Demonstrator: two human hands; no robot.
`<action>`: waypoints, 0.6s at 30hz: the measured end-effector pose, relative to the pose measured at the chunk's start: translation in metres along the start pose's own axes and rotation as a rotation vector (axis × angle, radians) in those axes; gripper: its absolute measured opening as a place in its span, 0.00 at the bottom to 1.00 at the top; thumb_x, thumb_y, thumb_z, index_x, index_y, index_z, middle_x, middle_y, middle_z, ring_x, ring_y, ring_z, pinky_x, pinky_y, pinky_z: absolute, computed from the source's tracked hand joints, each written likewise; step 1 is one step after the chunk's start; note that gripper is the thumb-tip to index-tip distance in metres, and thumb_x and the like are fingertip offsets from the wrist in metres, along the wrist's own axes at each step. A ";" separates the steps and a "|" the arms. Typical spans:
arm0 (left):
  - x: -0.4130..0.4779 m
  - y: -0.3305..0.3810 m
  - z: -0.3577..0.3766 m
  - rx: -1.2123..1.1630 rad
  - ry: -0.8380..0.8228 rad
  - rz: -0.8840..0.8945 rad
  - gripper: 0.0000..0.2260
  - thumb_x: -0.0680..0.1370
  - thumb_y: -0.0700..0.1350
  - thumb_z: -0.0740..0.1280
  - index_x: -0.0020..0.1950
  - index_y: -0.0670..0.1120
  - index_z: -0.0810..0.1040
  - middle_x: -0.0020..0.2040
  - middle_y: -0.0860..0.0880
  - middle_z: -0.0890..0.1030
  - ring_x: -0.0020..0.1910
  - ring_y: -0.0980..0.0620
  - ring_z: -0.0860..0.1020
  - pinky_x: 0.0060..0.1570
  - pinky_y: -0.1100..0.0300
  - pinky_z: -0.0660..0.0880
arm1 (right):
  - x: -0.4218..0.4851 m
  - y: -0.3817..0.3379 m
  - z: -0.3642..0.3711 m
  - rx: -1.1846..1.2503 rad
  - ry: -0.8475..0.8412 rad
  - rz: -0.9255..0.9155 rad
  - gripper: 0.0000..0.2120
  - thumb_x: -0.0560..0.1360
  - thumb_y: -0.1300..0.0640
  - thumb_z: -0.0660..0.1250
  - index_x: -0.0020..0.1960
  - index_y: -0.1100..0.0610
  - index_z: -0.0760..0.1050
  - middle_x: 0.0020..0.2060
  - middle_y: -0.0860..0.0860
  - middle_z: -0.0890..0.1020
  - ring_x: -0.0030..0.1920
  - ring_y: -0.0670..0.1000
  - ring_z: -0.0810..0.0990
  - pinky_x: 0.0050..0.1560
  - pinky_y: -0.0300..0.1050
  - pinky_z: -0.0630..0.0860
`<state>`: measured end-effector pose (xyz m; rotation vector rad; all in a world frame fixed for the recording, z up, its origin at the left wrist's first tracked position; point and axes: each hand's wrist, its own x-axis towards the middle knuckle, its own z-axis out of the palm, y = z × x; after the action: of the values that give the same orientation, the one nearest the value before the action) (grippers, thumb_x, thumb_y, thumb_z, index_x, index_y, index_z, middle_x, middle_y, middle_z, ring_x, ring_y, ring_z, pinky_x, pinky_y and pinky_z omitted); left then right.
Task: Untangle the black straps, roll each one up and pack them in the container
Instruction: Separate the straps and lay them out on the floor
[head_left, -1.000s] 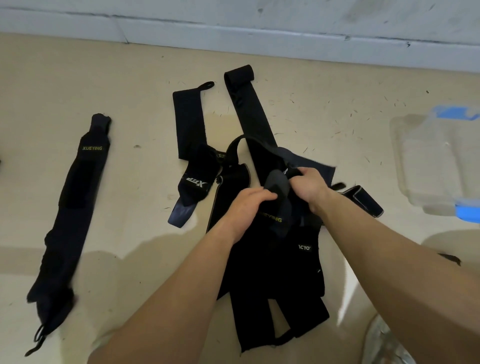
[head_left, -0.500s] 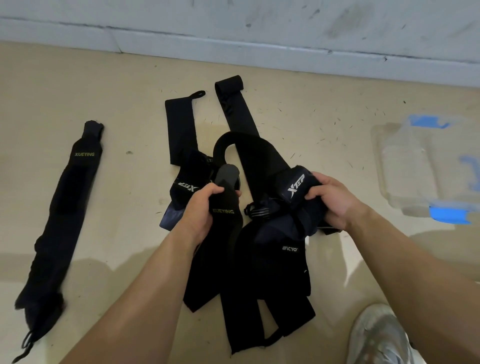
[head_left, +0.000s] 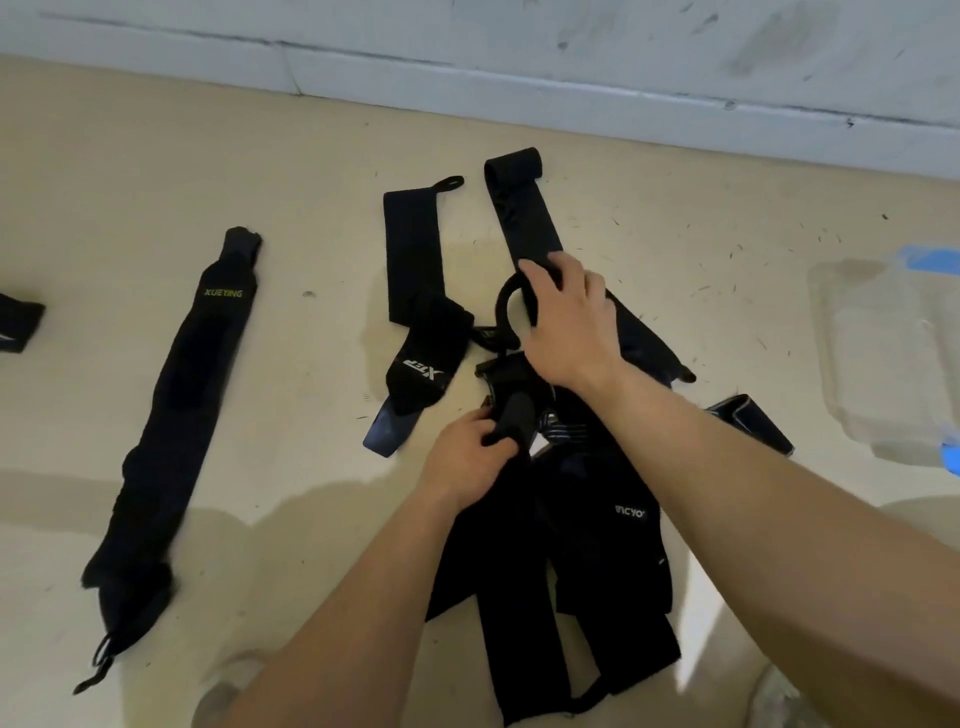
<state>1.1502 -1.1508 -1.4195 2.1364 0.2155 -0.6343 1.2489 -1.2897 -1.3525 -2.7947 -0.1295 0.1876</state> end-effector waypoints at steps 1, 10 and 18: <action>0.000 -0.004 0.001 0.002 -0.001 0.017 0.12 0.78 0.45 0.69 0.56 0.40 0.86 0.73 0.57 0.73 0.61 0.51 0.78 0.57 0.59 0.73 | 0.012 -0.002 0.001 -0.066 -0.044 -0.038 0.38 0.77 0.56 0.68 0.81 0.48 0.54 0.80 0.54 0.55 0.77 0.62 0.56 0.73 0.61 0.62; 0.000 -0.008 -0.012 -0.334 0.008 -0.140 0.10 0.72 0.49 0.70 0.46 0.45 0.85 0.46 0.51 0.85 0.48 0.47 0.82 0.50 0.53 0.75 | 0.024 0.020 0.003 -0.294 -0.169 -0.088 0.23 0.77 0.59 0.63 0.71 0.46 0.72 0.60 0.54 0.79 0.59 0.59 0.78 0.63 0.57 0.68; -0.013 -0.016 -0.036 -0.753 0.026 -0.401 0.09 0.78 0.45 0.66 0.48 0.42 0.84 0.40 0.45 0.84 0.43 0.46 0.83 0.46 0.54 0.77 | -0.069 0.048 0.010 -0.376 -0.111 -0.046 0.15 0.75 0.55 0.65 0.62 0.52 0.75 0.55 0.53 0.78 0.56 0.59 0.77 0.54 0.54 0.72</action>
<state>1.1462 -1.1113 -1.4066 1.3778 0.7792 -0.6216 1.1821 -1.3390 -1.3698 -3.1499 -0.2825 0.3395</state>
